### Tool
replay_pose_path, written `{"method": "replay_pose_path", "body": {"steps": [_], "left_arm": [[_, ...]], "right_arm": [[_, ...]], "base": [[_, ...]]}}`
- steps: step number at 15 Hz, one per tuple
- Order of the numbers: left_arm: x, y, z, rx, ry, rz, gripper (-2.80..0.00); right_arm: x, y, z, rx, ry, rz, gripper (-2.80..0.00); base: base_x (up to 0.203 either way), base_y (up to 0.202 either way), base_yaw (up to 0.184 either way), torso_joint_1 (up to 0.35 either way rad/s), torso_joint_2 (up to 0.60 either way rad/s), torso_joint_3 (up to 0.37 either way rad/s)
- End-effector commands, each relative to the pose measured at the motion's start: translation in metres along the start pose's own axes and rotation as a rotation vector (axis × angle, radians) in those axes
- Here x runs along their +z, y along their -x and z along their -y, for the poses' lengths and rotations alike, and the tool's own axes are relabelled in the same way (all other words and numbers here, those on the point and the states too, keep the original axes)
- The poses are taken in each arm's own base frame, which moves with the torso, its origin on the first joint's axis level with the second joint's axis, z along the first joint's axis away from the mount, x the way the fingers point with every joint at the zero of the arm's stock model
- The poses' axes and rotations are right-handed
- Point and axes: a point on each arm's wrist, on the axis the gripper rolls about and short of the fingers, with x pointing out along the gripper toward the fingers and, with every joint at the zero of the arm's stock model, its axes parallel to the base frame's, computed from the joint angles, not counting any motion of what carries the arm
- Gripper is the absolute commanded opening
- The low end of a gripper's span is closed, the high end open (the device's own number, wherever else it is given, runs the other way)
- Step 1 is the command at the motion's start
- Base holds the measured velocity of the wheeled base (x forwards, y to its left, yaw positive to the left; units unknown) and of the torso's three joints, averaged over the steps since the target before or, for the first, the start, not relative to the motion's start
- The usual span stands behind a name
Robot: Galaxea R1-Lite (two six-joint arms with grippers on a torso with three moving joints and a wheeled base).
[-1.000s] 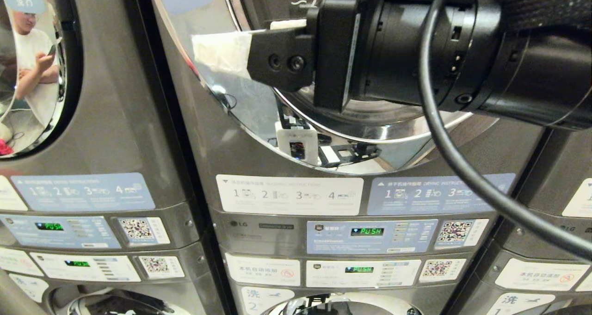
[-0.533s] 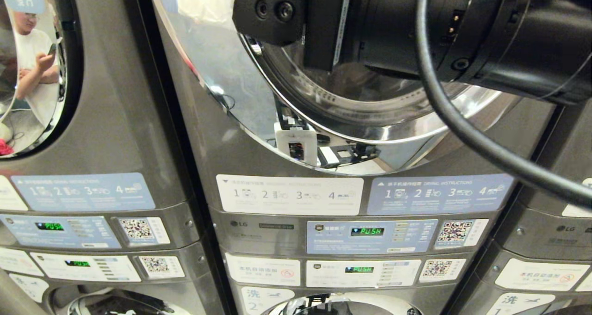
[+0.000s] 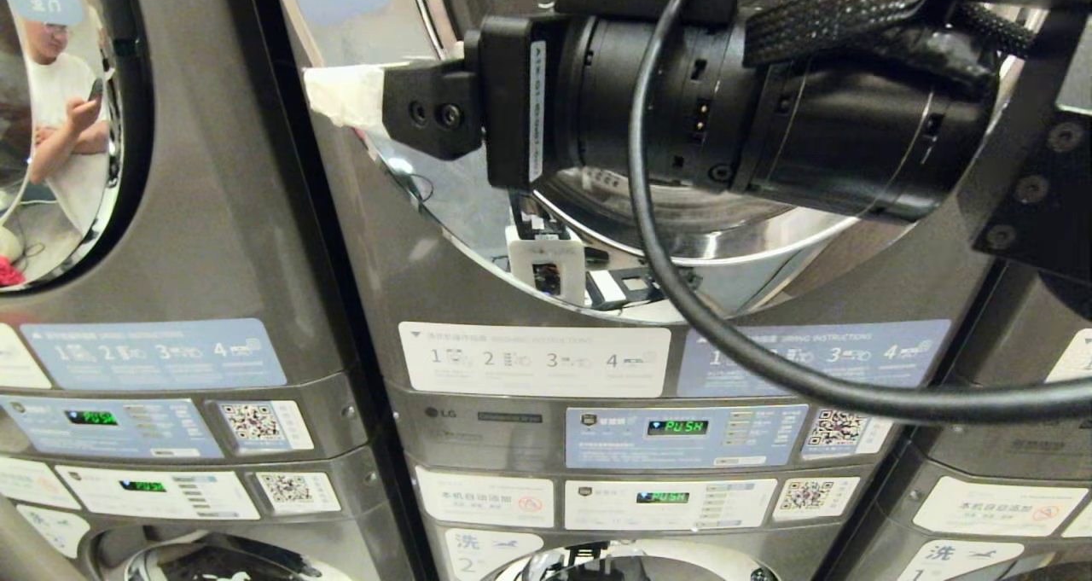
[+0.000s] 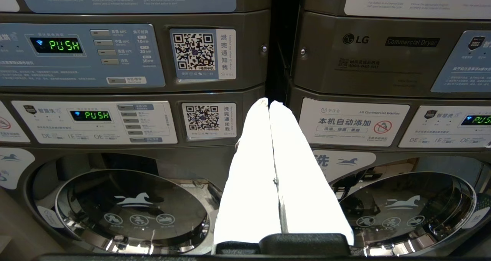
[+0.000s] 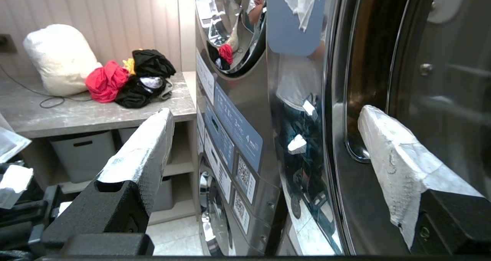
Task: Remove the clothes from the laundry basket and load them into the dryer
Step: Open the dryer
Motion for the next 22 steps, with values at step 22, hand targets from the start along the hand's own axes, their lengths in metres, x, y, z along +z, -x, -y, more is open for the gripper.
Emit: {"method": "replay_pose_path", "body": {"steps": [22], "left_arm": [[0.000, 0.000, 0.000, 0.000, 0.000, 0.000, -2.80]], "right_arm": [[0.012, 0.108, -0.056, 0.166, -0.040, -0.049, 0.00]], "base": [[0.000, 0.000, 0.000, 0.000, 0.00, 0.000]]}}
